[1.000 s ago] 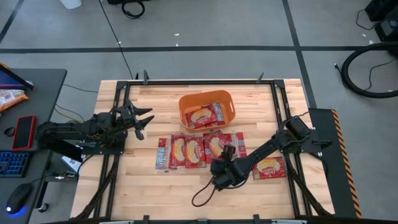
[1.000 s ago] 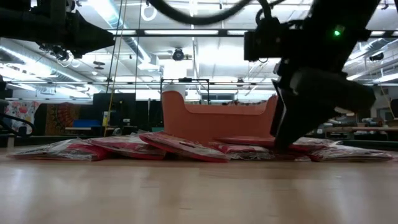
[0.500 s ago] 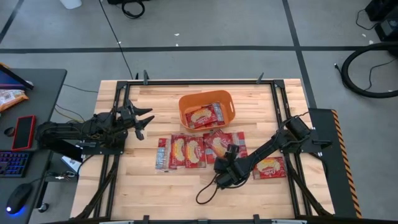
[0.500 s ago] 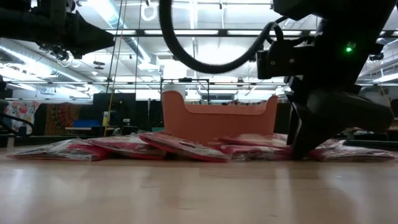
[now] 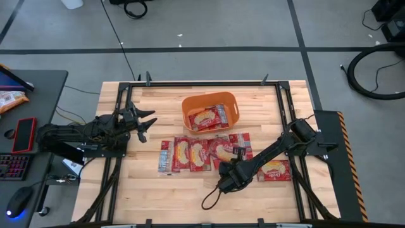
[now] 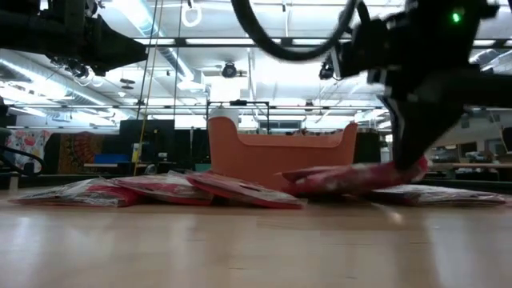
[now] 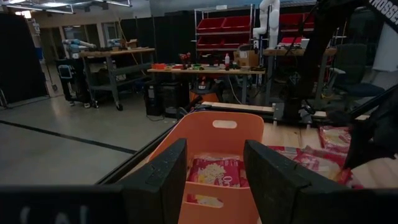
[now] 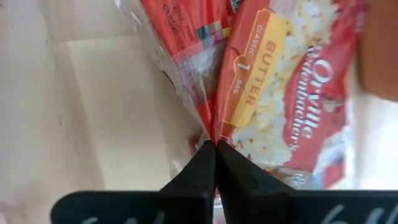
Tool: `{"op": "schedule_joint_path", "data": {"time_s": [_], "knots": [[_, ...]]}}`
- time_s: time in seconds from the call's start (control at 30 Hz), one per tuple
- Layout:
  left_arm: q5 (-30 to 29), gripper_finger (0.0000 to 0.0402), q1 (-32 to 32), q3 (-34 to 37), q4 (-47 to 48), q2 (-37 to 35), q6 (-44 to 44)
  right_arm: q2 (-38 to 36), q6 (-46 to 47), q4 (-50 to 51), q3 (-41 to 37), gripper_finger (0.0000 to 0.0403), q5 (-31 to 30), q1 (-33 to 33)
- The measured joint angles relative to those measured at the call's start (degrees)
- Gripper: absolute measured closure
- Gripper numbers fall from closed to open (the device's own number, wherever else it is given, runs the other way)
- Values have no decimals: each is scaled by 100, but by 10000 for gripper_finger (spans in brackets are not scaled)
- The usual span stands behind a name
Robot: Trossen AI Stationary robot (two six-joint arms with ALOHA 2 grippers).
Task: Sort popcorn bags into baskets
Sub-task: Put the red popcorn bag into the orange bin
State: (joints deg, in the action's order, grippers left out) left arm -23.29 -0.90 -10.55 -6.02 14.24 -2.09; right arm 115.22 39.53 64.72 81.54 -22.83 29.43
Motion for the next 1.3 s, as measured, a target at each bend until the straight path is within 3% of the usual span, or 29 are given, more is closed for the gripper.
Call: {"op": "schedule_joint_path", "data": {"time_s": [0.27,0.47,0.6,0.77,1.1,1.3], "knots": [[0,237,-1,0,37,0,31,4,-159,666,508,382,257,-2],[60,237,-1,0,39,0,44,3,-76,1397,1049,396,-23,-2],[192,237,1,0,39,0,63,4,-86,1546,1340,385,-122,-4],[197,237,-1,0,39,0,153,3,-182,1792,1563,366,354,-63],[197,237,-1,0,72,0,153,-4,351,2380,1341,352,-28,-72],[197,237,2,0,74,1,149,-2,407,1668,1072,349,-129,-69]]}}
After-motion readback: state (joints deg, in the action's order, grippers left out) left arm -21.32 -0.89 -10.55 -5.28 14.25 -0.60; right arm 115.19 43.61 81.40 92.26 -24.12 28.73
